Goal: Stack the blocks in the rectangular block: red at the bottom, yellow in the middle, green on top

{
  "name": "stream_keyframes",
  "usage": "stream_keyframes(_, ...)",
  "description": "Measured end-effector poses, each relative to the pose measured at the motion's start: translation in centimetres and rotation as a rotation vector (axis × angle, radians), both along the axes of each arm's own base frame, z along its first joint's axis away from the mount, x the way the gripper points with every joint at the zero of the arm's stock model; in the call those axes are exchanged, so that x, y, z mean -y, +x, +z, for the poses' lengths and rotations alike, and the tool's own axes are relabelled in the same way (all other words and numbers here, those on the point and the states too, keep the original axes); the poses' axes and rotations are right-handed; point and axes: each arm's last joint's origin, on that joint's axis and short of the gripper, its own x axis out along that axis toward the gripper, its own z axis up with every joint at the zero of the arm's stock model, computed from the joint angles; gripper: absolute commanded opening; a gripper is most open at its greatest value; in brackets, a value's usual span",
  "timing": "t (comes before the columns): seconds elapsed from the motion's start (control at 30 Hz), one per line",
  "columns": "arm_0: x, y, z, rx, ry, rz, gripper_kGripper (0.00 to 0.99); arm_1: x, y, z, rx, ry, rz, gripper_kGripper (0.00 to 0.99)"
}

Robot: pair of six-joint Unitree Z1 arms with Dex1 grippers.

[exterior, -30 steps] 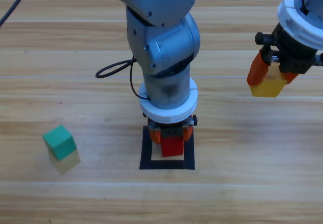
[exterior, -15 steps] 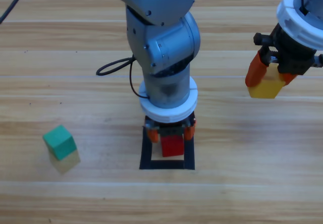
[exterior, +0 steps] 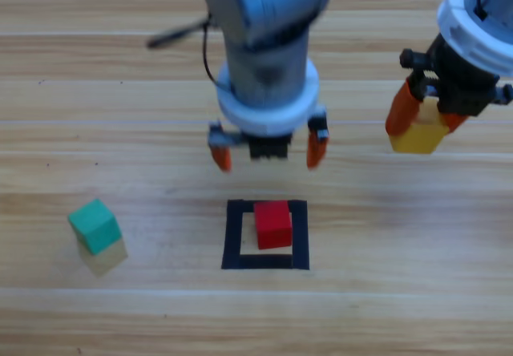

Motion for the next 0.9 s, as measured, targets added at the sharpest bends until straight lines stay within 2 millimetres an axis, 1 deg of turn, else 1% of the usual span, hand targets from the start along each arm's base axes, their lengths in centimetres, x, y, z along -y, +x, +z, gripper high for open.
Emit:
stream_keyframes(0.1, -1.4, -0.8, 2.9, 0.042, 0.023, -0.005, 0.990, -0.6, 0.5, 0.5, 0.019, 0.018, 0.000, 0.052)
stream_keyframes(0.13, -2.1, -1.3, 4.1, 0.059, 0.027, -0.012, 0.990, -0.9, 0.7, 0.4, 0.020, 0.018, 0.000, 0.052)
stream_keyframes(0.17, -2.8, -1.7, 5.0, 0.070, 0.028, -0.024, 0.990, -1.3, 0.9, 0.1, 0.015, 0.015, -0.002, 0.052)
stream_keyframes(0.2, -4.2, -2.6, 6.3, 0.081, 0.034, -0.054, 0.990, -2.0, 1.1, -0.8, -0.002, 0.003, -0.003, 0.052)
stream_keyframes(0.23, -5.1, -3.0, 6.9, 0.083, 0.038, -0.068, 0.990, -2.4, 1.2, -1.1, -0.008, -0.001, -0.001, 0.052)
stream_keyframes(0.27, -7.3, -3.8, 8.5, 0.094, 0.038, -0.086, 0.990, -3.4, 1.2, -1.9, -0.018, -0.011, 0.017, 0.052)
stream_keyframes(0.3, -8.1, -3.9, 9.0, 0.098, 0.040, -0.096, 0.990, -3.9, 1.3, -2.2, -0.023, -0.019, 0.024, 0.052)
stream_keyframes(0.37, -10.8, -4.4, 10.5, 0.115, 0.042, -0.115, 0.990, -5.2, 1.3, -2.8, -0.031, -0.035, 0.042, 0.052)
stream_keyframes(0.4, -13.3, -4.6, 11.4, 0.123, 0.049, -0.120, 0.990, -6.3, 1.3, -3.1, -0.034, -0.051, 0.056, 0.052)
stream_keyframes(0.43, -14.4, -4.7, 11.8, 0.126, 0.048, -0.116, 0.990, -6.8, 1.2, -3.3, -0.035, -0.059, 0.062, 0.052)
stream_keyframes(0.5, -17.2, -4.9, 12.9, 0.132, 0.038, -0.118, 0.990, -8.2, 1.0, -3.9, -0.032, -0.088, 0.079, 0.052)
stream_keyframes(0.57, -19.7, -5.0, 13.7, 0.136, 0.022, -0.111, 0.990, -9.7, 0.8, -4.6, -0.037, -0.096, 0.100, 0.052)
stream_keyframes(0.63, -20.8, -4.8, 13.9, 0.133, 0.020, -0.111, 0.990, -10.6, 0.6, -5.2, -0.043, -0.103, 0.115, 0.052)
stream_keyframes(0.7, -21.4, -4.7, 13.6, 0.118, 0.028, -0.109, 0.989, -11.8, 0.7, -5.6, -0.051, -0.114, 0.125, 0.052)
stream_keyframes(0.9, -22.0, -4.8, 11.7, 0.059, 0.036, -0.103, 0.989, -13.5, 0.9, -6.9, -0.066, -0.130, 0.121, 0.052)
